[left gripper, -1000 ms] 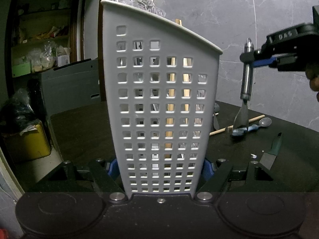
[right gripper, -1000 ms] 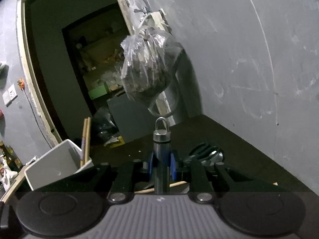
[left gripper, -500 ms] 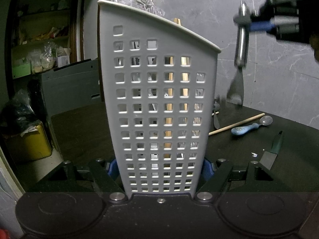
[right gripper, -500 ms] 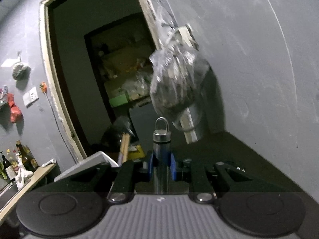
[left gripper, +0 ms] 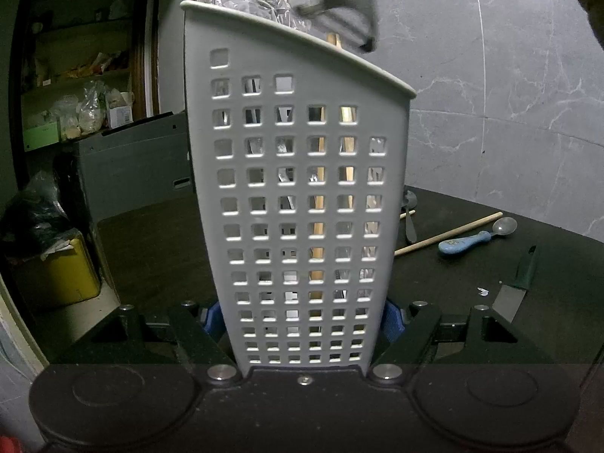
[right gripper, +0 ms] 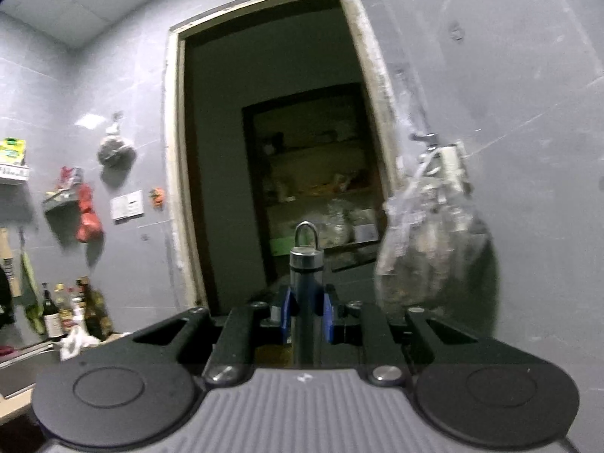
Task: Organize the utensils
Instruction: 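Lift the metal tube with the right tool toward the basket, then drop the metal tube into the basket held by the left tool, then move the right tool back over the blue-handled child spoon, then grasp the blue cartoon-handled spoon by its bowl with the right tool, then lift the blue-handled spoon with the right tool toward the basket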
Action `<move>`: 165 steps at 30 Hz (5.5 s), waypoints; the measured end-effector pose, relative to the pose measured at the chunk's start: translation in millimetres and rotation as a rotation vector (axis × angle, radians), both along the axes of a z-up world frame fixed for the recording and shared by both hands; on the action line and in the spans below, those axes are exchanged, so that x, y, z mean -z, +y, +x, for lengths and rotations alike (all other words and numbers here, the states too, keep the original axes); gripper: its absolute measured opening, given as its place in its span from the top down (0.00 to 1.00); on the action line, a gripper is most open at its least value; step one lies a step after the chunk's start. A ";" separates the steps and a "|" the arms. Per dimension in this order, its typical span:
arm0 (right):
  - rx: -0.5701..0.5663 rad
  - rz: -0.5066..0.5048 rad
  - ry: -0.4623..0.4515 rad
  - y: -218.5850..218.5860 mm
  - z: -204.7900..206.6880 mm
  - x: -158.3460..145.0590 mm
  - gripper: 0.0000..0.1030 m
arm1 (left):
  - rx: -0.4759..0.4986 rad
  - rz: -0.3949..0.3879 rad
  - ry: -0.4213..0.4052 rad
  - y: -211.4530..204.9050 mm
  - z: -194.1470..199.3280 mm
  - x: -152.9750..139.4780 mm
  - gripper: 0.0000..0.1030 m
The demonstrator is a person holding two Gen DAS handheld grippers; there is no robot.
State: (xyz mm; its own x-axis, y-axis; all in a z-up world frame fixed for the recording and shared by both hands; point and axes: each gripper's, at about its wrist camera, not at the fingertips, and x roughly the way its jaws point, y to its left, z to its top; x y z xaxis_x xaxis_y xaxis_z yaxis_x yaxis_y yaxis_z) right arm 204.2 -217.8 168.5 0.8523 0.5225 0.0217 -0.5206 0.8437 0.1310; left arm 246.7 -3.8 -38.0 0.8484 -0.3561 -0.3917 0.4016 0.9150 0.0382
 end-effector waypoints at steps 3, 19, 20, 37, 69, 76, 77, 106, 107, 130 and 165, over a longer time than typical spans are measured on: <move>-0.029 -0.017 0.024 16.2 9.0 8.6 0.81 | 0.000 0.000 0.000 0.0 0.0 0.0 0.25; -0.071 -0.128 0.206 49.1 36.3 72.1 0.81 | -0.001 0.002 -0.001 -1.0 0.2 -0.3 0.25; -0.074 -0.131 0.210 49.6 36.4 73.8 0.81 | -0.001 0.003 -0.001 -1.0 0.2 -0.2 0.25; -0.127 -0.063 0.213 13.0 19.1 80.0 0.02 | 0.001 0.004 0.000 -0.6 1.3 -0.9 0.25; 0.332 -0.116 0.614 -92.8 5.6 175.3 0.00 | 0.001 0.019 0.000 -6.1 1.4 -0.3 0.25; 0.341 -0.146 0.654 -97.0 17.8 184.8 0.00 | 0.004 0.021 -0.001 -7.3 1.5 -0.1 0.25; 0.343 -0.159 0.651 -96.7 21.5 184.1 0.00 | 0.004 0.022 -0.001 -7.3 1.5 -0.1 0.25; 0.205 -0.301 0.747 -75.7 50.4 175.4 0.00 | 0.005 0.015 0.000 -3.9 2.4 1.1 0.25; 0.216 -0.310 0.738 -74.8 54.0 172.9 0.00 | 0.005 0.015 -0.001 -3.7 2.6 1.1 0.25; 0.342 -0.230 0.878 -97.0 114.0 171.8 0.81 | 0.007 0.000 0.000 0.4 3.3 2.0 0.25; 0.301 -0.043 0.874 -114.0 141.9 178.0 0.78 | 0.009 -0.006 0.003 1.9 3.4 1.7 0.25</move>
